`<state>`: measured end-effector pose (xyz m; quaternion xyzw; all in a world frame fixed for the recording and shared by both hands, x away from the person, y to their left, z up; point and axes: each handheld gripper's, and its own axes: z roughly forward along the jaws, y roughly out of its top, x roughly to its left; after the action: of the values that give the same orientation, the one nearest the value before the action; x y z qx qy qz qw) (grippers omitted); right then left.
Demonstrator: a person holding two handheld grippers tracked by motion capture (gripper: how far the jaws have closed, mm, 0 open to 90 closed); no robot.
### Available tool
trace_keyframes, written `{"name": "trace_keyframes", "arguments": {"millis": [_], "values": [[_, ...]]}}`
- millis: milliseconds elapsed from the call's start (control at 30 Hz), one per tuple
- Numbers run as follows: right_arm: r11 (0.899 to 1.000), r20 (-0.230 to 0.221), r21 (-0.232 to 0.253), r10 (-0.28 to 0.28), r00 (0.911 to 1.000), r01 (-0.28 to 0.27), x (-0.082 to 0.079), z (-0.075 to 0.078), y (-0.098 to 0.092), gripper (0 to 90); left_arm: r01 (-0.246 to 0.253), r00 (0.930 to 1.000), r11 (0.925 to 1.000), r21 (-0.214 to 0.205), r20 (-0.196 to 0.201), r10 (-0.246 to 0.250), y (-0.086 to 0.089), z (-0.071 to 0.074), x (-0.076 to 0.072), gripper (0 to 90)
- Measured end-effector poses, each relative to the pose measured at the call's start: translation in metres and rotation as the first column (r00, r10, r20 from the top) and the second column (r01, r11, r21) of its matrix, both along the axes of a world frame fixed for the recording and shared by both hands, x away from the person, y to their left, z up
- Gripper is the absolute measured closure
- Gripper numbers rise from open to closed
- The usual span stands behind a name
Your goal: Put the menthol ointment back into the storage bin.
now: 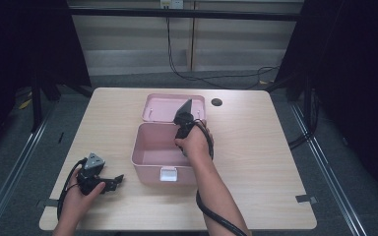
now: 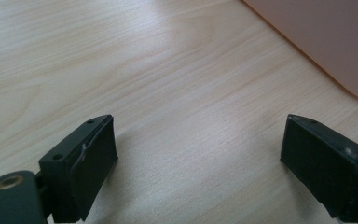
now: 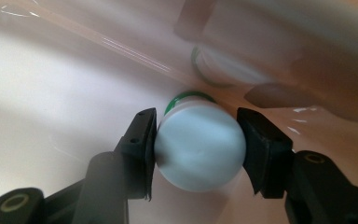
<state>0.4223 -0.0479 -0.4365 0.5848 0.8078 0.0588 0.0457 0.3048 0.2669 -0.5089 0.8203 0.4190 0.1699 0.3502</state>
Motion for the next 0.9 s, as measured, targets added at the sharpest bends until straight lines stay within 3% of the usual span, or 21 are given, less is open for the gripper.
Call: {"name": "trace_keyframes", "arguments": {"millis": [400,767,900], "values": [[1.000,0.008,0.006,0.001,1.0000,-0.001,-0.001,0.005,-0.001,49.5,0.001,1.0000,1.0000,0.003,-0.003,-0.001,0.000,0.000,0.000,10.0],[0.999,0.023,0.001,0.038,0.9990,-0.038,-0.004,0.016,0.002,40.0,0.003,1.0000,1.0000,0.003,-0.004,-0.003,0.000,0.000,0.000,10.0],[0.998,0.018,0.036,0.047,0.9988,-0.047,-0.006,0.023,-0.001,38.3,0.003,1.0000,1.0000,0.002,-0.004,-0.003,0.000,0.000,0.000,10.0]]}}
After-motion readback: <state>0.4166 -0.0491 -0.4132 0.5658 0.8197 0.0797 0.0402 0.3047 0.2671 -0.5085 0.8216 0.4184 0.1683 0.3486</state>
